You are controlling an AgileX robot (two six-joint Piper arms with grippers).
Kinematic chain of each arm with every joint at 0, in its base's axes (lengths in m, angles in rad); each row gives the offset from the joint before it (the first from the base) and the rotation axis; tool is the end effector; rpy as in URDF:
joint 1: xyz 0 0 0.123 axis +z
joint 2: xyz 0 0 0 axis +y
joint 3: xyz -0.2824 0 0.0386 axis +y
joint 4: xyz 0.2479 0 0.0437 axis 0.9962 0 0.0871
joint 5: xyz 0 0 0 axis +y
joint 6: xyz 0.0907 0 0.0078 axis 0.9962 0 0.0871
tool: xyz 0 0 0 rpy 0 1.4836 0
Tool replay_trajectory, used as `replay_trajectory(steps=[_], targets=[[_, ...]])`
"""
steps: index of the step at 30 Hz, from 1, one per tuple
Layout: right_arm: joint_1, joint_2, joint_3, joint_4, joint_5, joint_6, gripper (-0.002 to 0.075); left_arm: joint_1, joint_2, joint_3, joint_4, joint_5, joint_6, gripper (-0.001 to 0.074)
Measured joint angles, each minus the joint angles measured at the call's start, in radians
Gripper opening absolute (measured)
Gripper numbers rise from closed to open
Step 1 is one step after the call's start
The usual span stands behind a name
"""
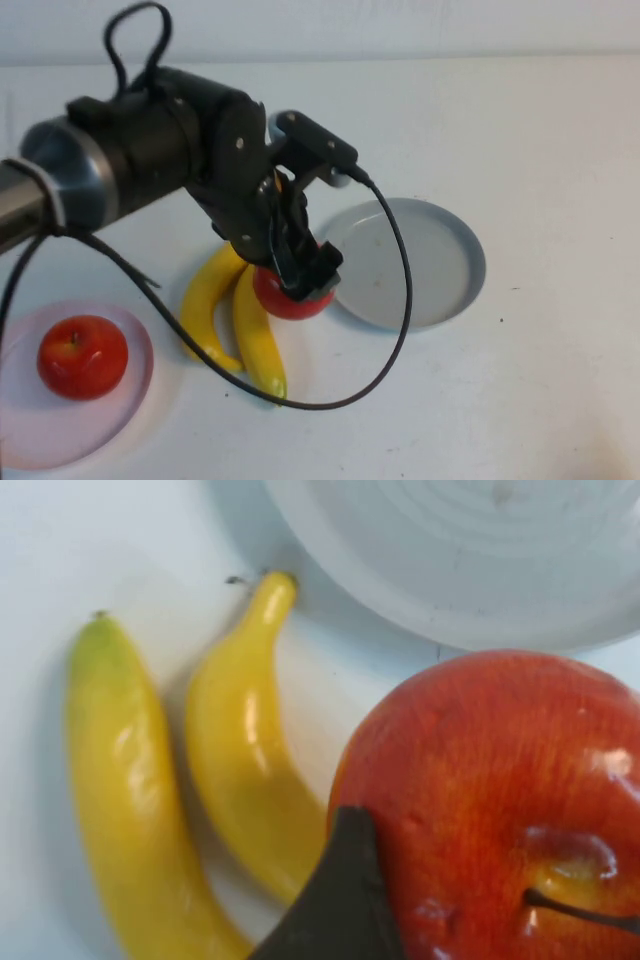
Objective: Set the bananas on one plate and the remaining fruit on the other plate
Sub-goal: Put one type of fruit in the left plate
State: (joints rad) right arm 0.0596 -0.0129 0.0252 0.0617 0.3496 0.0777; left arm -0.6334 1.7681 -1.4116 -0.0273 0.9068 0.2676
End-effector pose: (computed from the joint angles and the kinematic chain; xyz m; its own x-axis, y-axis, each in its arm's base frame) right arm 0.0529 0.0051 0.1738 -0.2785 0.1189 -0.9531 -0.0426 0.9898 0.1359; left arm 0.3016 -0.2239 0.2627 -0.5722 0.7280 -0.3776 0.7643 0.6403 0.0762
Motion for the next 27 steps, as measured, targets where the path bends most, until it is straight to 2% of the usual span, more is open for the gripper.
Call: replay_trajectory(steps=[6,11,20,27], targets=[[0.0,0.0,0.0,0.0,0.0,0.0,-0.0017,0.017,-0.167,-0.023,0.099,0.166,-0.174,0.0582],[0.0,0.0,0.0,0.0,0.0,0.0,-0.0017,0.138,-0.278,0.021,0.141,0.283,-0.268,0.0582],[0.0,0.0,0.0,0.0,0.0,0.0,-0.0017,0.345,-0.526,0.272,0.156,0.324,-0.327,0.0582],[0.0,0.0,0.0,0.0,0.0,0.0,-0.0017,0.475,-0.578,0.508,0.163,0.296,-0.328,0.0582]])
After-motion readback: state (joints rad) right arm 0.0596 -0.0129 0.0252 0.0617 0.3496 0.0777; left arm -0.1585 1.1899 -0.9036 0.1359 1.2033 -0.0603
